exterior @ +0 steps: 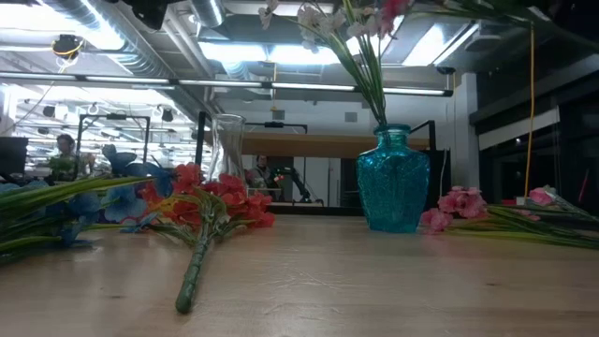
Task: Pick and place flowers into a vace then onto a shelf
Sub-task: Put the red flowers into the blue vase
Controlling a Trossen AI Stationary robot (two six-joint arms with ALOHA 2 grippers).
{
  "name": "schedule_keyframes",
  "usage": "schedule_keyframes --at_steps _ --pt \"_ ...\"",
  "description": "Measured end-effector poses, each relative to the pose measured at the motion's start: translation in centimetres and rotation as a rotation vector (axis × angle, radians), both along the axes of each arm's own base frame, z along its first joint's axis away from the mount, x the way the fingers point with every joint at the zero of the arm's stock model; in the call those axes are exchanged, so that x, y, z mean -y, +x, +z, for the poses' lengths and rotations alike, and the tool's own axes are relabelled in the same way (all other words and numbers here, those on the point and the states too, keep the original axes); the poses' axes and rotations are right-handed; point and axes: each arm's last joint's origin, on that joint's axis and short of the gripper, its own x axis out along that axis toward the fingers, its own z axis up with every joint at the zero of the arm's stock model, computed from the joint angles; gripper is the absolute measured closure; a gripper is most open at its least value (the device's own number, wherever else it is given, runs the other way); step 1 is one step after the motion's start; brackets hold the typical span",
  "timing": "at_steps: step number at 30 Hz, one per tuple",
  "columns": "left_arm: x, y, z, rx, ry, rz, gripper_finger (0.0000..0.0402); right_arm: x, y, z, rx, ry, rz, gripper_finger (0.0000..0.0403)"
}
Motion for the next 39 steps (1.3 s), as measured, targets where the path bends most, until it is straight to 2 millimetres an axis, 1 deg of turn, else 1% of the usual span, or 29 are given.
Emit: schedule_keyframes --at_steps 3,8,10,13,16,19,23,28,30,34,39 --pt "0.0 0.0 0.0 0.0 -0.001 0.0 0.0398 0.6 -0.5 -1.1 0.106 -0.016 0.069 0.0403" --pt "0.0 0.0 0.0 0.0 -0.002 -0.001 0.0398 1.3 -0.9 -1.3 0.34 -0.151 0.136 0.0403" --pt "0.0 0.0 0.0 0.0 -0.002 -0.001 0.0398 1.5 -0.8 -1.5 0.426 -0.216 0.137 0.0403" --pt "0.0 0.0 0.0 0.0 -0.003 -0.001 0.0398 1.9 -0.6 -2.4 0.538 -0.3 0.13 0.0403" --pt "0.0 0.0 0.0 0.0 -0.003 -0.002 0.0398 2.6 -0.3 -3.6 0.65 -0.341 0.146 0.0403" --pt "0.0 0.0 0.0 0.0 -0.002 -0.002 0.0398 3.3 0.0 -4.0 0.751 -0.367 0.169 0.0403" --pt "0.0 0.0 0.0 0.0 -0.002 -0.002 0.0398 4.3 0.7 -3.9 0.784 -0.399 0.152 0.0403" --pt "0.0 0.0 0.0 0.0 -0.006 -0.001 0.0398 5.0 2.2 -3.1 0.816 -0.445 0.201 0.0403" --pt "0.0 0.0 0.0 0.0 -0.011 0.001 0.0398 5.4 2.9 -3.0 0.806 -0.458 0.19 0.0403" --pt "0.0 0.0 0.0 0.0 -0.011 0.0 0.0398 6.3 3.9 -3.3 0.794 -0.443 0.152 0.0403" --pt "0.0 0.0 0.0 0.0 -0.011 0.001 0.0398 6.8 4.8 -3.8 0.802 -0.457 0.156 0.0403"
